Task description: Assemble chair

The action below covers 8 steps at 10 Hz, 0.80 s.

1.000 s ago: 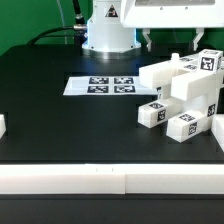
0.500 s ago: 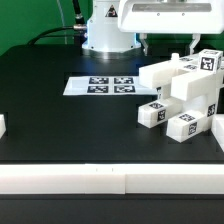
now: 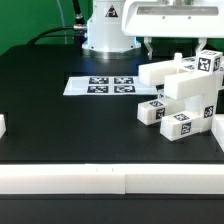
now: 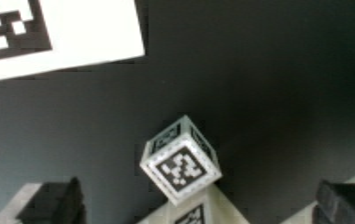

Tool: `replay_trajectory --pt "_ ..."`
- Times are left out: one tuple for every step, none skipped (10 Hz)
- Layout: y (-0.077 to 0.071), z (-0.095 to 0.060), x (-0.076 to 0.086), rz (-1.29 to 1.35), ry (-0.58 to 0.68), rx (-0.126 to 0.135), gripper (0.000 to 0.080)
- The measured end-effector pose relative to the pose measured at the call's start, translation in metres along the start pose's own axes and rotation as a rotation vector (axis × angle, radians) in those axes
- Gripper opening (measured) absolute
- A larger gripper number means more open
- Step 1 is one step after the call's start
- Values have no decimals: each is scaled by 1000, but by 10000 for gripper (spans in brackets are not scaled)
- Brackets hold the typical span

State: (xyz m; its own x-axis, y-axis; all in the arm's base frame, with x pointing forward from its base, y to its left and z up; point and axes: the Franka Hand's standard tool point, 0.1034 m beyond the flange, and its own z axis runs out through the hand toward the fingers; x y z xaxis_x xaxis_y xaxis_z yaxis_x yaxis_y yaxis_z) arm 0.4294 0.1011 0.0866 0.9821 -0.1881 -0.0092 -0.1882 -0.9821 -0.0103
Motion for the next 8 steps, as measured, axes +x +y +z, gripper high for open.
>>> replay_trajectory --pt "-1 0 5 -18 5 1 648" --pt "-1 1 11 -48 3 3 648" --pt "-1 3 11 -79 -10 3 648" --pt "0 3 12 -108 -23 2 648" --pt "1 2 12 -115 -35 2 648" --pt "0 2 10 -102 -41 0 648" --pt "0 3 9 -106 -43 -1 648" --pt "0 4 9 -106 -44 -1 648"
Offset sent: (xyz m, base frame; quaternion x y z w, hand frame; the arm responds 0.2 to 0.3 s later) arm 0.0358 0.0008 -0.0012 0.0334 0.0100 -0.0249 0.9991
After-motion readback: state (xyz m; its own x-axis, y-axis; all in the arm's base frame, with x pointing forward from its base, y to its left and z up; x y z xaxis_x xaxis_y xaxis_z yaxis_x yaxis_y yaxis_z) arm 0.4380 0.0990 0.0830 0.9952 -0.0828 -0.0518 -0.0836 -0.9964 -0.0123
